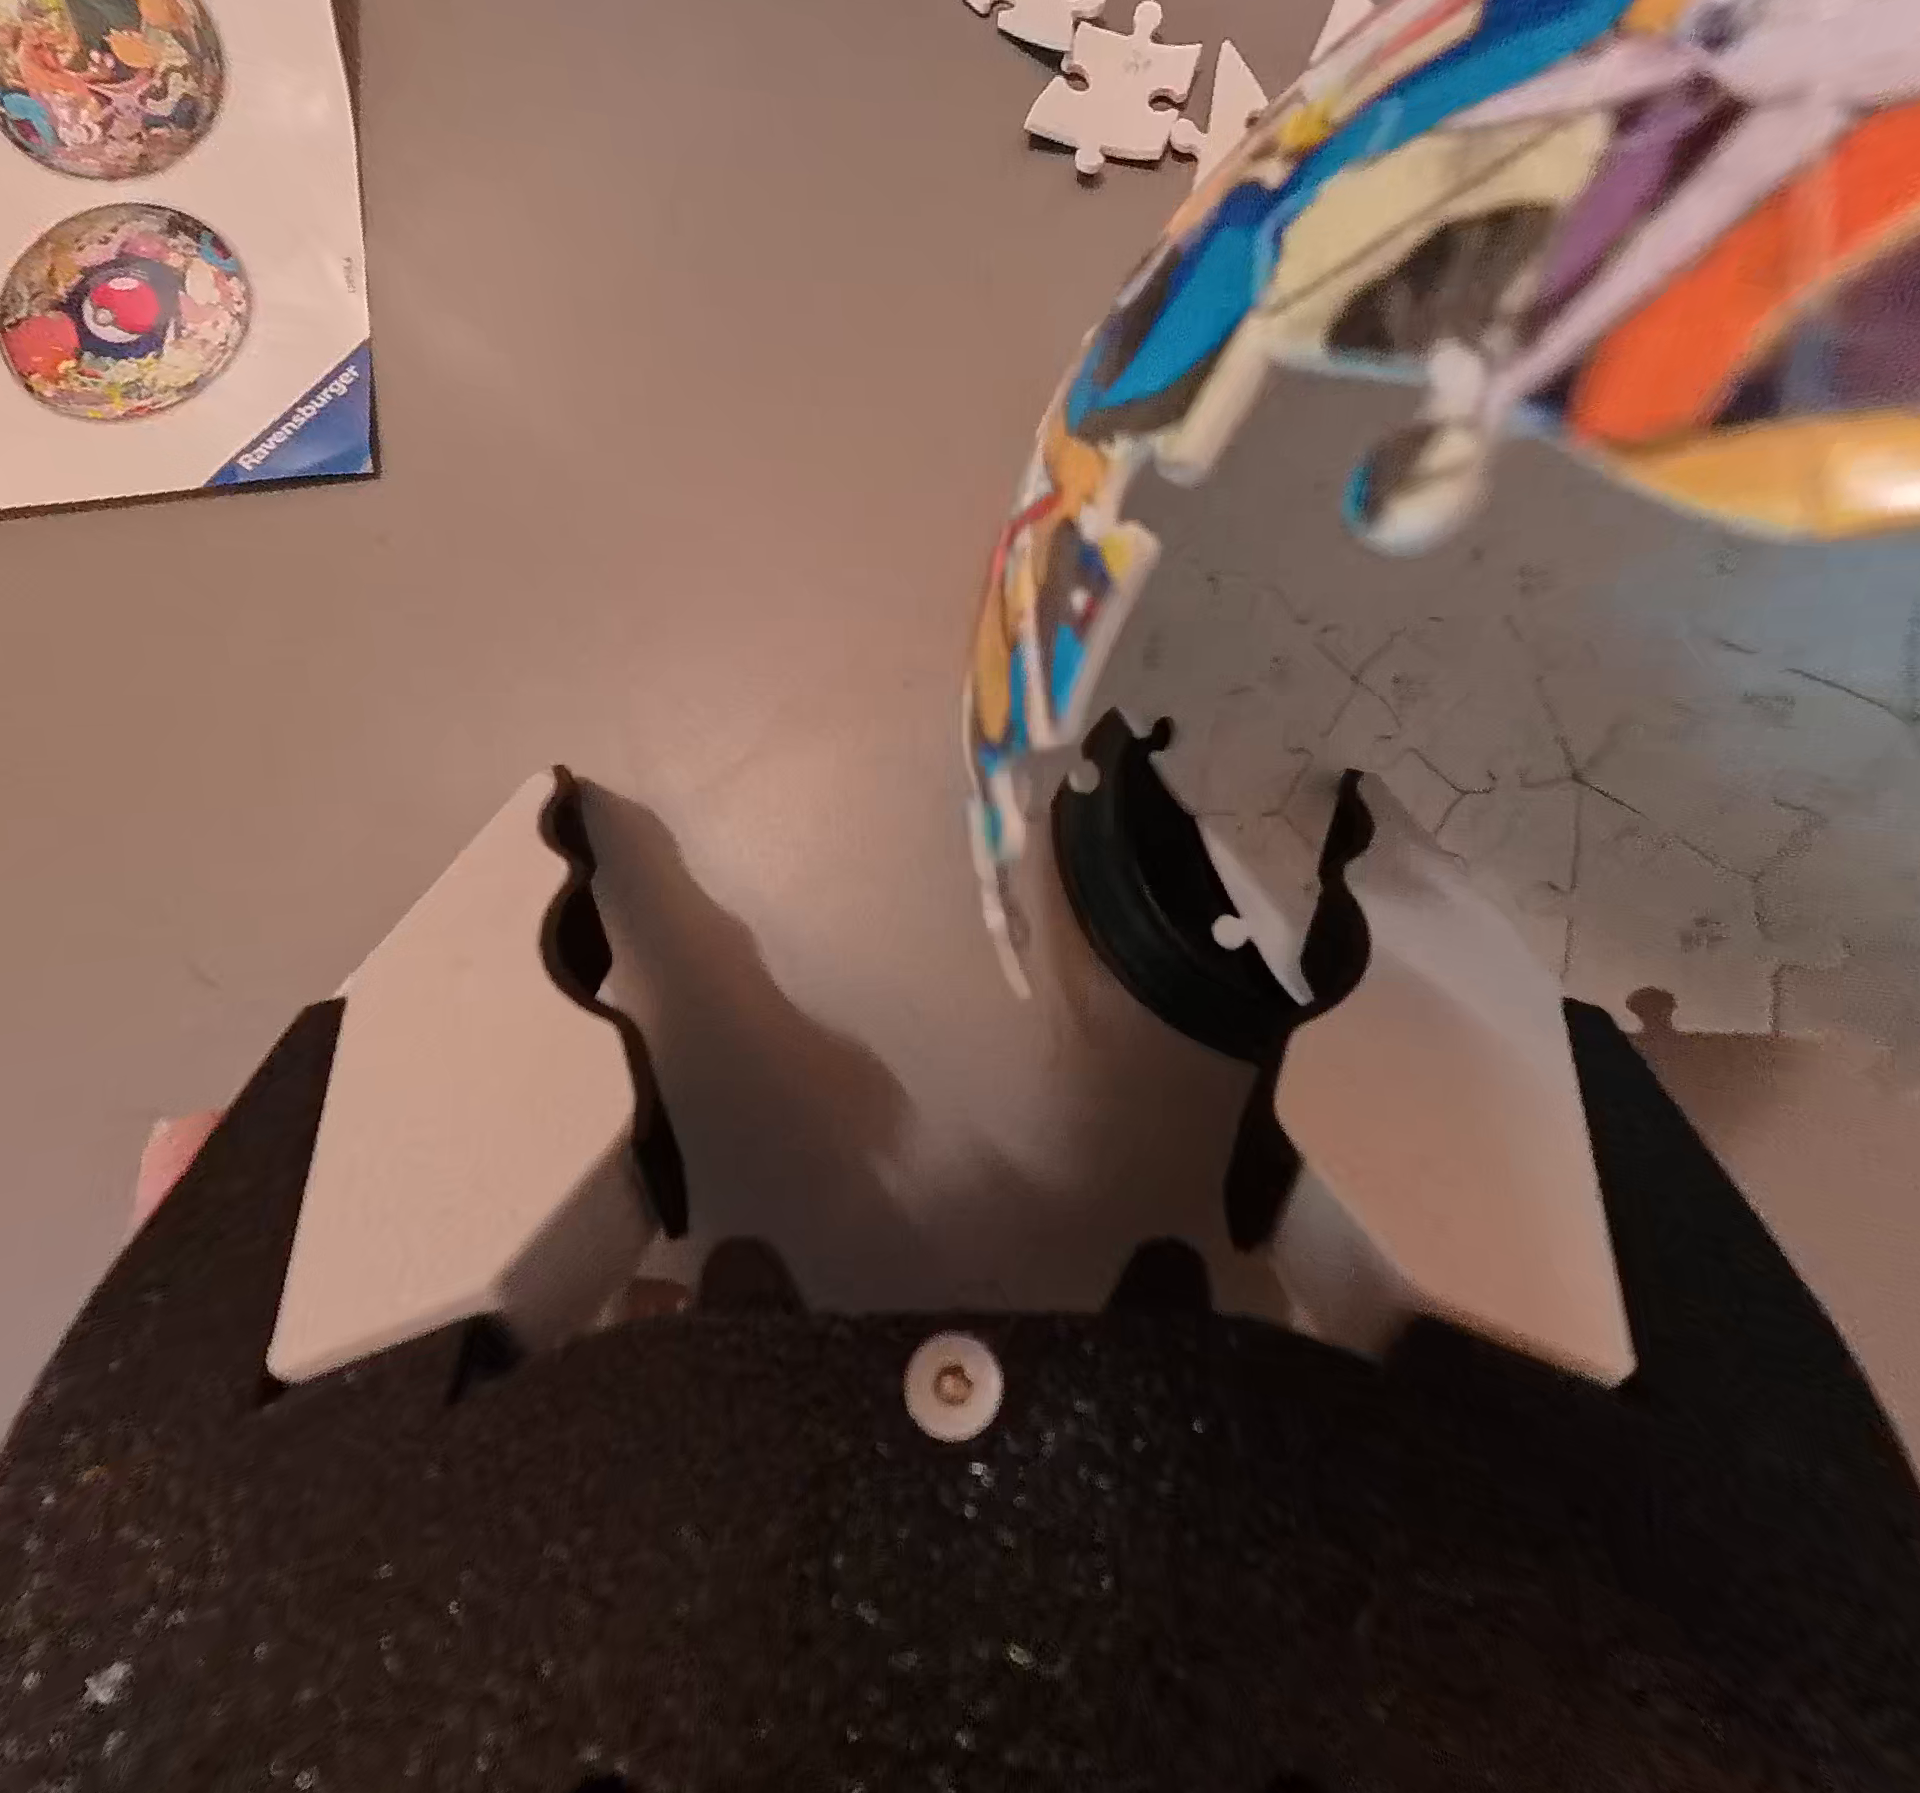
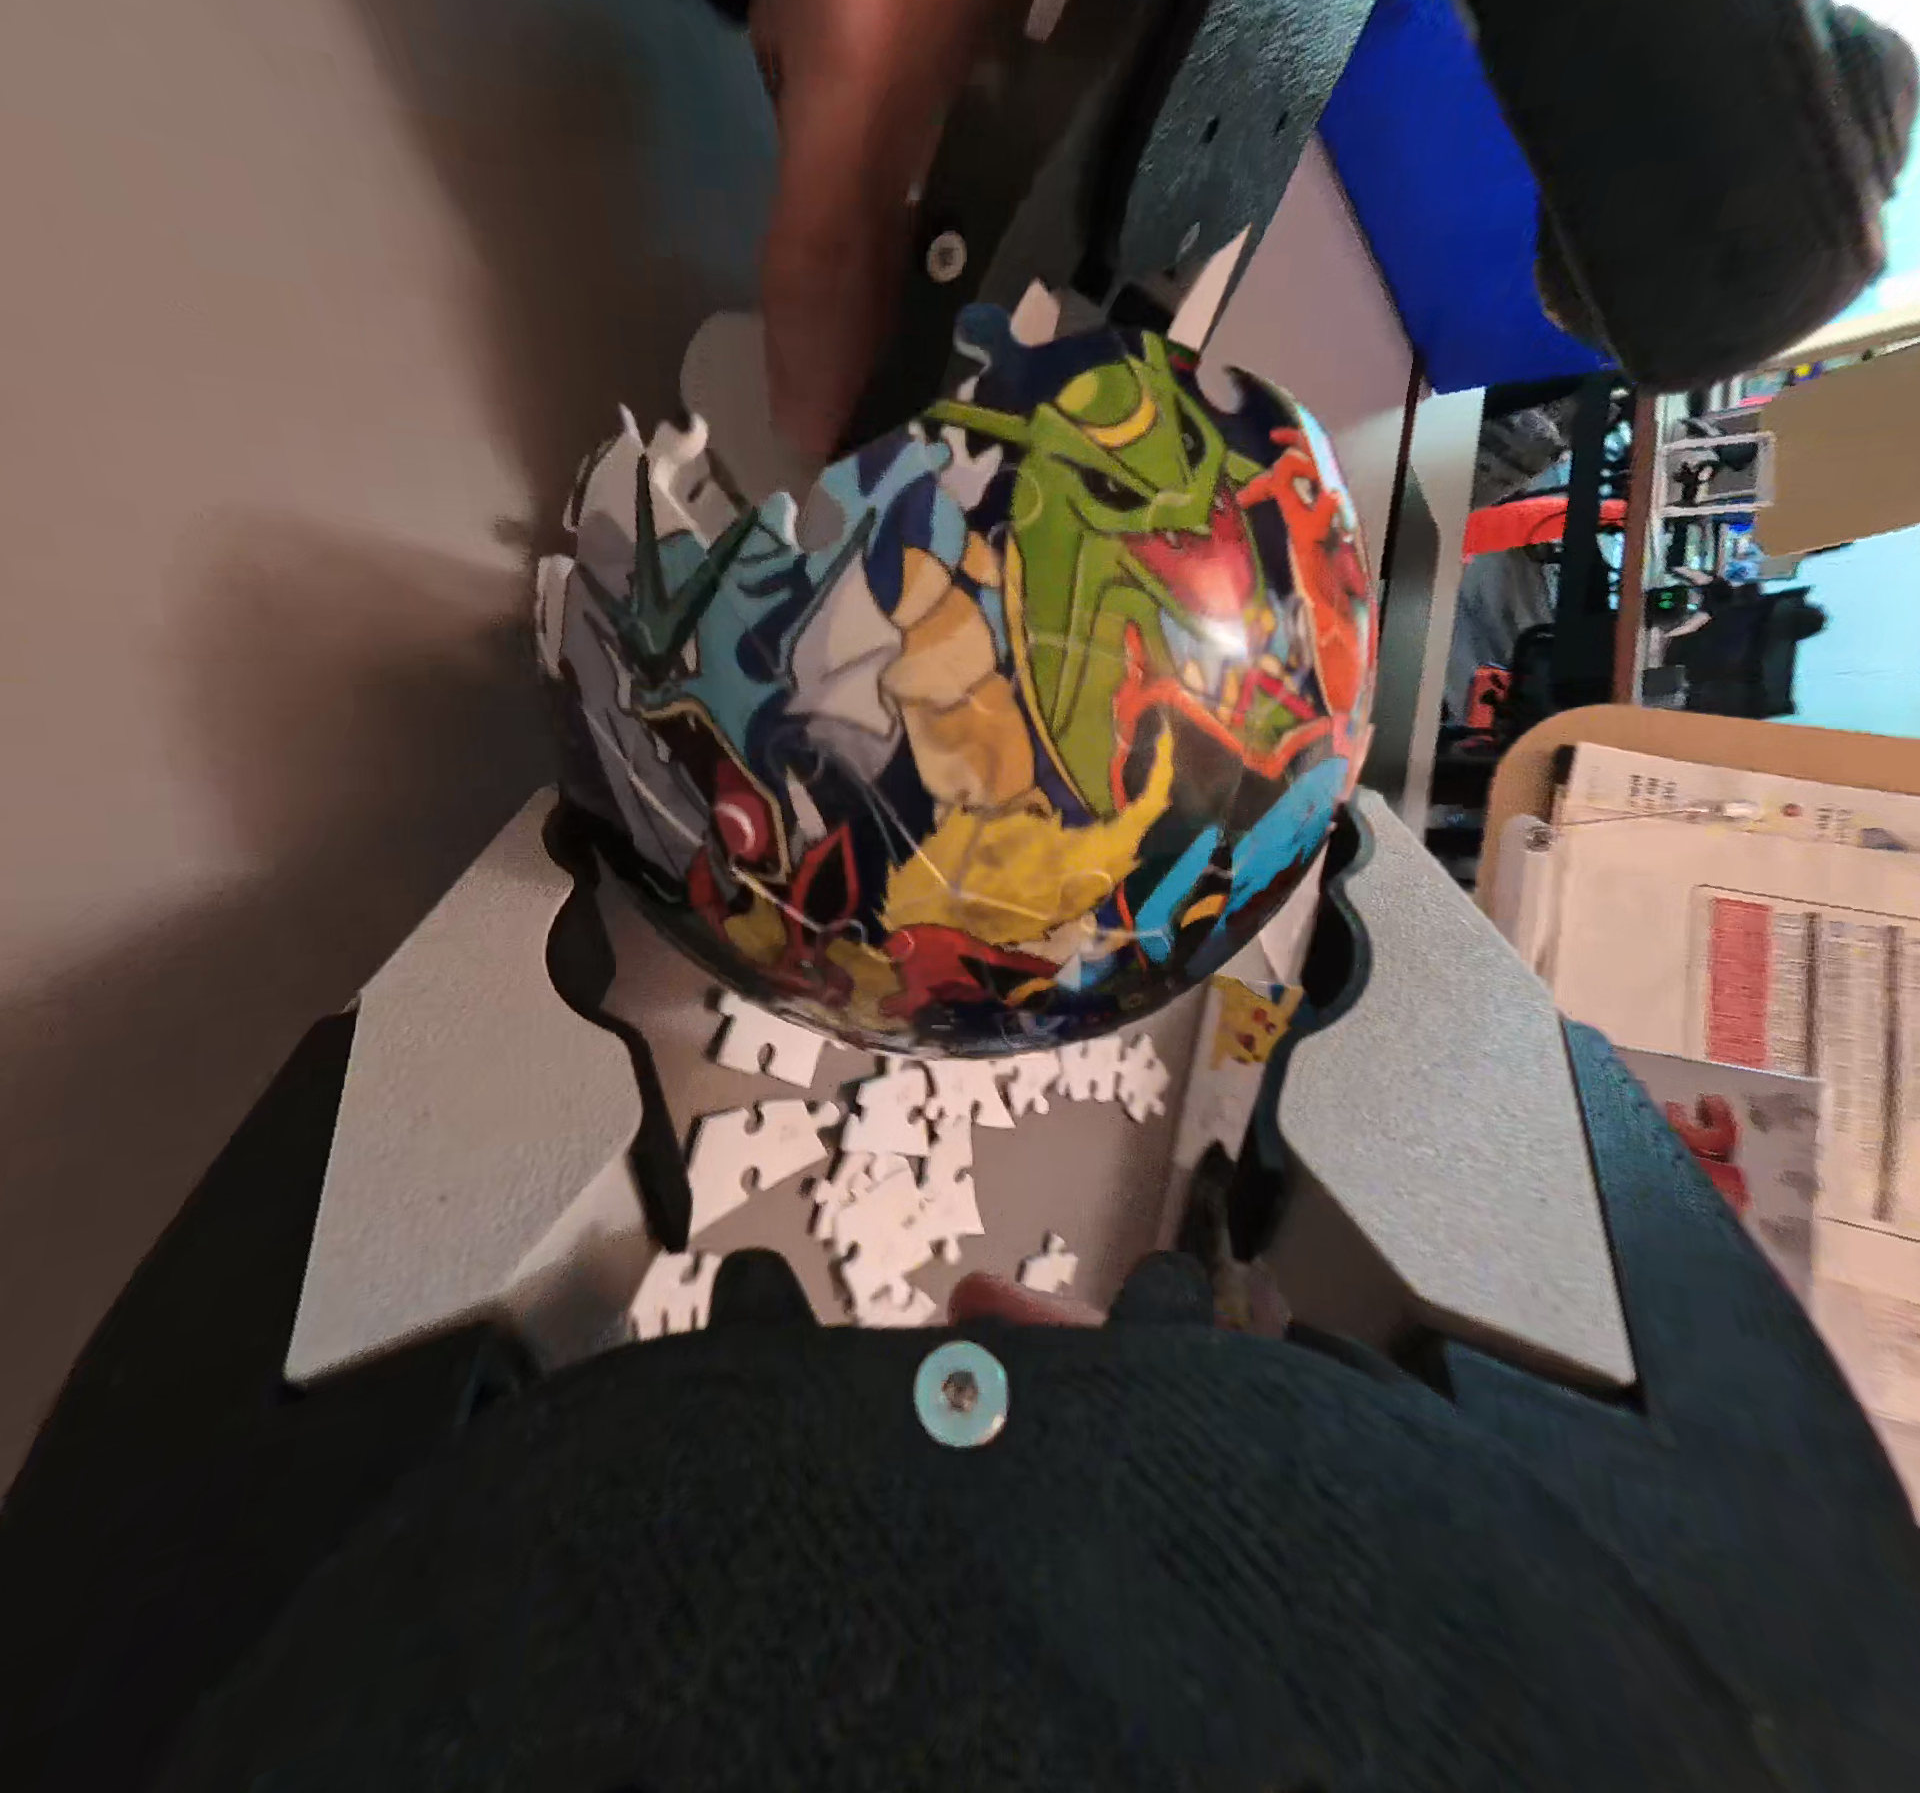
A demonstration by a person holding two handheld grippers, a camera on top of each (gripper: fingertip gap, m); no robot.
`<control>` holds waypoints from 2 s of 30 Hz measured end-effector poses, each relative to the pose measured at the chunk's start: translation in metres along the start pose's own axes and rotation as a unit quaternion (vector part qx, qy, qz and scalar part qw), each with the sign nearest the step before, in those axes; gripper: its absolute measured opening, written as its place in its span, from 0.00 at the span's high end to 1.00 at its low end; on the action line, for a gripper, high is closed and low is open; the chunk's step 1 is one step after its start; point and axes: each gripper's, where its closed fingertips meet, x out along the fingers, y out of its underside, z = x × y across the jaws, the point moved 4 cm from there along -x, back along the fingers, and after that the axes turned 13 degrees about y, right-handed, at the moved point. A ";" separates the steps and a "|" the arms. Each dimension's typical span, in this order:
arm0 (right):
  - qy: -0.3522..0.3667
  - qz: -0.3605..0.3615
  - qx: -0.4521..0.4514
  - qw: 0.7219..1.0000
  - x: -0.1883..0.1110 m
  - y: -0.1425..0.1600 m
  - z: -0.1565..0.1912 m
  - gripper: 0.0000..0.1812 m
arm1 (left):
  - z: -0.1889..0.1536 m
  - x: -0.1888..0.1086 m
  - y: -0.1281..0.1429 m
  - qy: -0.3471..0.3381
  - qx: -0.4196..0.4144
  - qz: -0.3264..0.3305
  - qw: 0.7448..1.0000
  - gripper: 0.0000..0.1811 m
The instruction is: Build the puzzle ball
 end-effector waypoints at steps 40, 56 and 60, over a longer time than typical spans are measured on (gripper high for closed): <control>0.006 0.084 -0.126 0.988 -0.007 -0.011 0.002 0.27 | -0.010 -0.032 0.031 0.039 -0.001 0.026 0.999 0.28; 0.004 0.089 -0.134 0.987 -0.004 -0.011 0.001 0.26 | -0.006 -0.026 0.026 0.027 0.003 0.038 0.999 0.27; 0.000 0.086 -0.137 0.987 -0.004 -0.013 0.002 0.27 | -0.007 -0.027 0.026 0.031 0.019 0.052 0.998 0.27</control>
